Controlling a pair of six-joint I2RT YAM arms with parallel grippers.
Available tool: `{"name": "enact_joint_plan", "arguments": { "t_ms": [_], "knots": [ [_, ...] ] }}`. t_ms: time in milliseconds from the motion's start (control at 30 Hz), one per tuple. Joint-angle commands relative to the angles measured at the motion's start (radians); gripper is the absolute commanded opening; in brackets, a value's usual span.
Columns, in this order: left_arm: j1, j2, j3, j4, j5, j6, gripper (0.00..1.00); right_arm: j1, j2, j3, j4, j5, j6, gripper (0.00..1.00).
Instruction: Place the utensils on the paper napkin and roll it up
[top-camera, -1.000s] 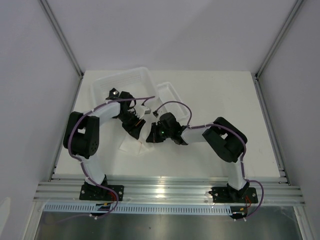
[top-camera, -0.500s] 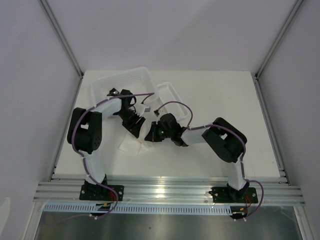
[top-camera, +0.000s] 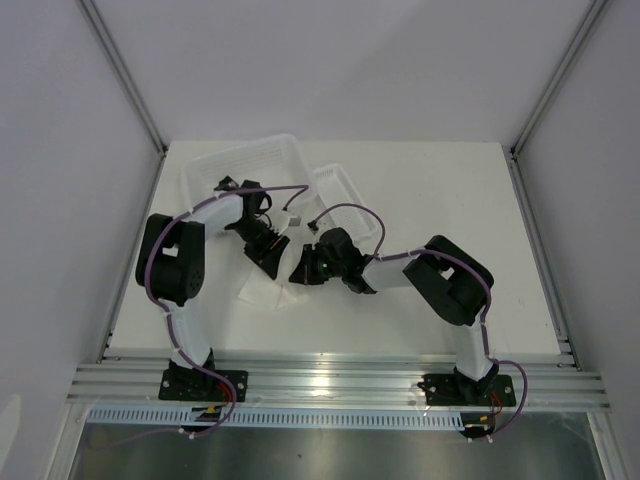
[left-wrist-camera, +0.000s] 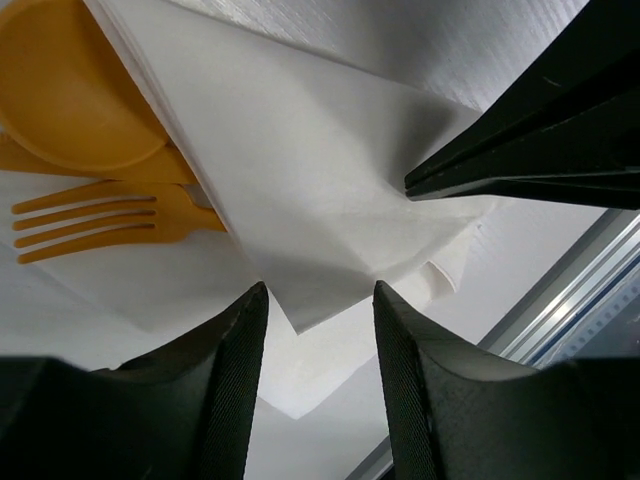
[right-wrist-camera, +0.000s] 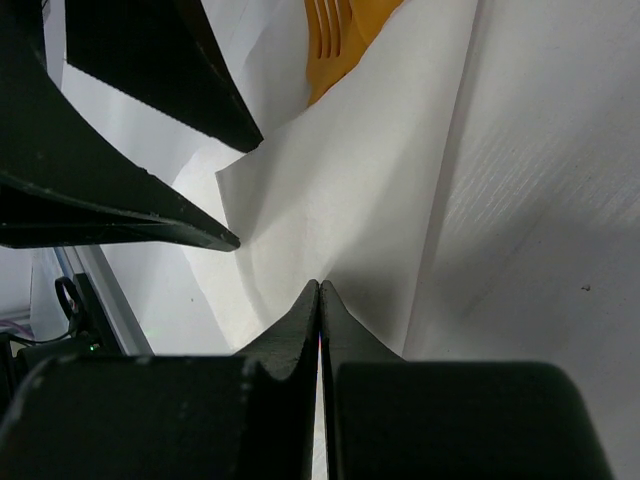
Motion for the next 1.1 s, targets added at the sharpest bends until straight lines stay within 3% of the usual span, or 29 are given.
{"name": "enact_joint_plan", "arguments": {
  "t_ms": [0, 100, 333, 567, 767, 1067],
  "knots": [
    [0.008, 0.010, 0.047, -0.051, 0.043, 0.026, 0.49, 0.007, -0.032, -0.005, 0.043, 0.017, -0.006, 0.00],
    [0.008, 0.030, 0.076, -0.054, 0.037, 0.017, 0.42, 0.007, -0.036, -0.005, 0.040, 0.024, -0.008, 0.00],
    [0.008, 0.033, 0.081, -0.045, 0.039, 0.000, 0.01, 0.007, -0.037, -0.008, 0.031, 0.026, -0.016, 0.00],
    [0.008, 0.022, 0.072, -0.034, 0.010, -0.007, 0.01, 0.006, -0.052, -0.008, 0.028, 0.024, -0.033, 0.00],
    [0.008, -0.008, 0.026, 0.016, -0.113, 0.000, 0.01, 0.006, -0.075, -0.005, 0.065, -0.061, -0.111, 0.00],
    [0.005, 0.005, 0.015, 0.038, -0.150, 0.008, 0.01, 0.010, 0.009, 0.055, 0.075, -0.086, -0.071, 0.00]
  ]
}}
